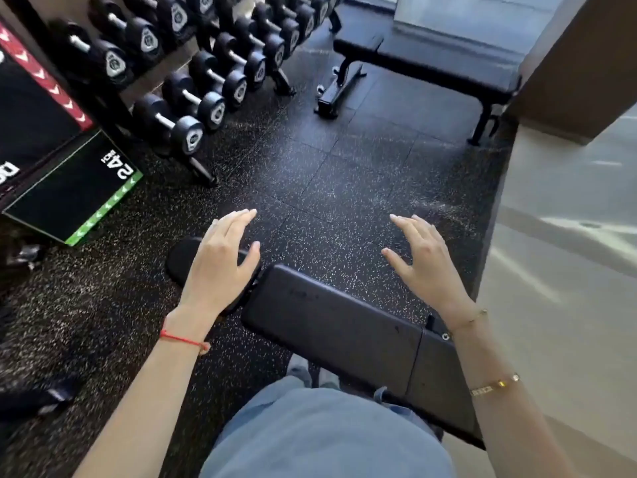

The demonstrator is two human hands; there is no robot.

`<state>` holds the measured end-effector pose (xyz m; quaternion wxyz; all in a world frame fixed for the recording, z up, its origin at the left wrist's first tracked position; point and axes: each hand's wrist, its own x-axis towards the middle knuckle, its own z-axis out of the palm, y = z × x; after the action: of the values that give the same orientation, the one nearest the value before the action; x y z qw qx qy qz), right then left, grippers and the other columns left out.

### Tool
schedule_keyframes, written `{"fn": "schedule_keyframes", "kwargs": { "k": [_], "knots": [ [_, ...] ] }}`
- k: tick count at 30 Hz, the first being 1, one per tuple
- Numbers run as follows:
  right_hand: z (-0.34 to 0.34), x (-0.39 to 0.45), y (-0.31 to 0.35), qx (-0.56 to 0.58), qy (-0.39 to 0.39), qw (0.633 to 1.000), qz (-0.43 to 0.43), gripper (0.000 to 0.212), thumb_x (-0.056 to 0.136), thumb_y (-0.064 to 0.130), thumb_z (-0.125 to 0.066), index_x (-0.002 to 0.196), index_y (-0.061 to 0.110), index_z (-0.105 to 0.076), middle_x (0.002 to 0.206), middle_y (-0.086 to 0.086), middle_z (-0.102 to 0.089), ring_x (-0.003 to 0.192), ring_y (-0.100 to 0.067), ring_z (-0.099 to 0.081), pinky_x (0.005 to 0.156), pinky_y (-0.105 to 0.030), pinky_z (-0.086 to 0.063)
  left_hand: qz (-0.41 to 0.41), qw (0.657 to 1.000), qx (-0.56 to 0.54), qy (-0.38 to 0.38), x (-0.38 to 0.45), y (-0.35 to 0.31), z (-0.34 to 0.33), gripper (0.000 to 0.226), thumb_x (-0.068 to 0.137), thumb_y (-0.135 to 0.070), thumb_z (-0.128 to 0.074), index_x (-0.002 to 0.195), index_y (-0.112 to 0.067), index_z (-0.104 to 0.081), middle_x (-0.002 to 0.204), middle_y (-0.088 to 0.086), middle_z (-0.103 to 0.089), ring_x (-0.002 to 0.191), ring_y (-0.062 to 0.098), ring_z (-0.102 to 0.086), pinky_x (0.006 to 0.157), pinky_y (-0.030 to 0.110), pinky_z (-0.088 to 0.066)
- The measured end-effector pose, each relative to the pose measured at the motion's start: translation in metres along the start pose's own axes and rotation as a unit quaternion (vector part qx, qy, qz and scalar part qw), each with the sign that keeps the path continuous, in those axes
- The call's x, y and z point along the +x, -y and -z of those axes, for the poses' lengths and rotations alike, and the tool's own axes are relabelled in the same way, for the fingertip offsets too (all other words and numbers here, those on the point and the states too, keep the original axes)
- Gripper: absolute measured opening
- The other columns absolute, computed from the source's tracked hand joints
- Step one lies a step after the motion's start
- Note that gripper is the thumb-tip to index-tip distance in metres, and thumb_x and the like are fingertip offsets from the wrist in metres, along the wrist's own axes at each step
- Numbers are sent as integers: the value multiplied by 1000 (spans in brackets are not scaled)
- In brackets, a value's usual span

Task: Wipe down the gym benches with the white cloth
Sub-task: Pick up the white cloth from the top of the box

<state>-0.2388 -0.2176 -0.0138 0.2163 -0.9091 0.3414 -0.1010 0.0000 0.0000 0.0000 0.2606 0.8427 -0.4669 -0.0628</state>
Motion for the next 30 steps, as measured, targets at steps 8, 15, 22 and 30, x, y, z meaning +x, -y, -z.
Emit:
{"fn": "schedule_keyframes", "kwargs": {
  "k": [8,15,22,30],
  "knots": [
    [-26,11,34,26,54,996,66,56,96,26,-63,147,12,-44,148,-7,-48,145,-26,-32,122,-48,-20,107,992,-2,-66,-56,21,25,50,97,-18,-53,146,-13,-42,148,4,-47,142,16,-35,120,46,-28],
    [-67,40,100,24,109,981,161,56,96,28,-63,148,14,-43,148,-5,-47,145,-26,-32,123,-46,-18,199,972,2,-122,-112,62,49,48,97,-19,-54,144,-14,-44,146,3,-48,141,16,-37,119,47,-31],
    [-139,73,213,11,168,952,254,57,96,28,-63,147,14,-43,148,-5,-48,145,-28,-32,122,-48,-19,289,943,21,-164,-166,146,93,48,98,-25,-50,144,-19,-43,147,0,-47,142,13,-34,120,46,-29],
    [-230,98,384,23,208,920,332,57,97,29,-62,148,13,-42,150,-3,-47,145,-24,-32,120,-48,-23,361,915,61,-172,-224,262,178,48,97,-24,-52,144,-18,-44,147,-2,-47,142,12,-34,122,42,-26]
  ]
}}
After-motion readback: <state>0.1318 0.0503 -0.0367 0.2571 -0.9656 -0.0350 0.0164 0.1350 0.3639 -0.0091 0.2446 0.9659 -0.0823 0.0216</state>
